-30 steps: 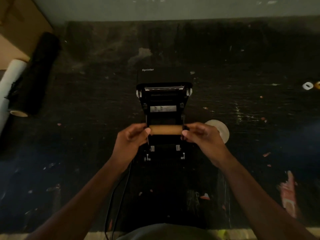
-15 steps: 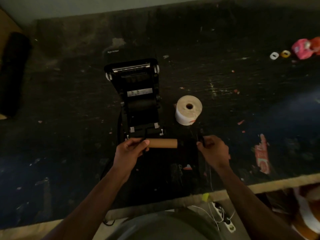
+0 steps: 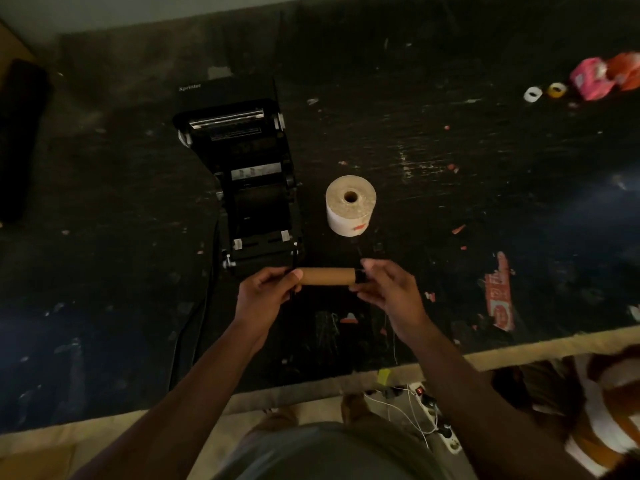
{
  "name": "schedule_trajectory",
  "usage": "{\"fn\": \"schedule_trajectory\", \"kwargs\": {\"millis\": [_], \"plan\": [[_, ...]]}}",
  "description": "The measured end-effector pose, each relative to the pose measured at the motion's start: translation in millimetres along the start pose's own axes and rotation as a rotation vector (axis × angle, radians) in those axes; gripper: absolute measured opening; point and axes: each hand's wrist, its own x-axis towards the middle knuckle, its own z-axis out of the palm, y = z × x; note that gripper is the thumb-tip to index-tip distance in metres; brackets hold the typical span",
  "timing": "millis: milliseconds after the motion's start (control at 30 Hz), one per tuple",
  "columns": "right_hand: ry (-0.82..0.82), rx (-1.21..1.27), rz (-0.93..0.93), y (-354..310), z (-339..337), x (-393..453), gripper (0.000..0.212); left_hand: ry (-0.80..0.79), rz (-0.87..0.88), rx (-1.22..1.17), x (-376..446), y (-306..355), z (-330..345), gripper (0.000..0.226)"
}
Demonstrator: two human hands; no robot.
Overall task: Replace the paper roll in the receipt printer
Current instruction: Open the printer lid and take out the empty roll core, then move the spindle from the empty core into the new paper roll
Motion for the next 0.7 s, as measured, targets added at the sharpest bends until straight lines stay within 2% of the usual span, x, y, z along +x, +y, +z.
{"fn": "schedule_trajectory", "kwargs": {"millis": [67, 133, 400, 567, 700], "plan": [[-0.05, 0.06, 0.004, 3.8, -1.8, -10.0, 0.03, -0.017, -0.009, 0.006, -1.1, -4.4, 9.6, 0.016], [-0.029, 0.101, 0.002, 6.9, -11.5, -11.8, 0.028, -0.04, -0.009, 0.01, -1.6, -8.8, 16.9, 0.018], [0.207, 0.221, 0.034, 7.0, -92.9, -13.5, 0.02, 0.031, 0.012, 0.119, 4.6, -17.2, 41.7, 0.023], [0.306, 0.221, 0.039, 8.7, -110.7, -9.4, 0.012, 0.082, -0.077, 0.129, 14.6, -30.4, 68.0, 0.005], [0.35, 0.156, 0.017, 10.2, -104.5, -2.2, 0.011, 0.141, -0.088, 0.163, 25.2, -35.9, 84.7, 0.019]]}}
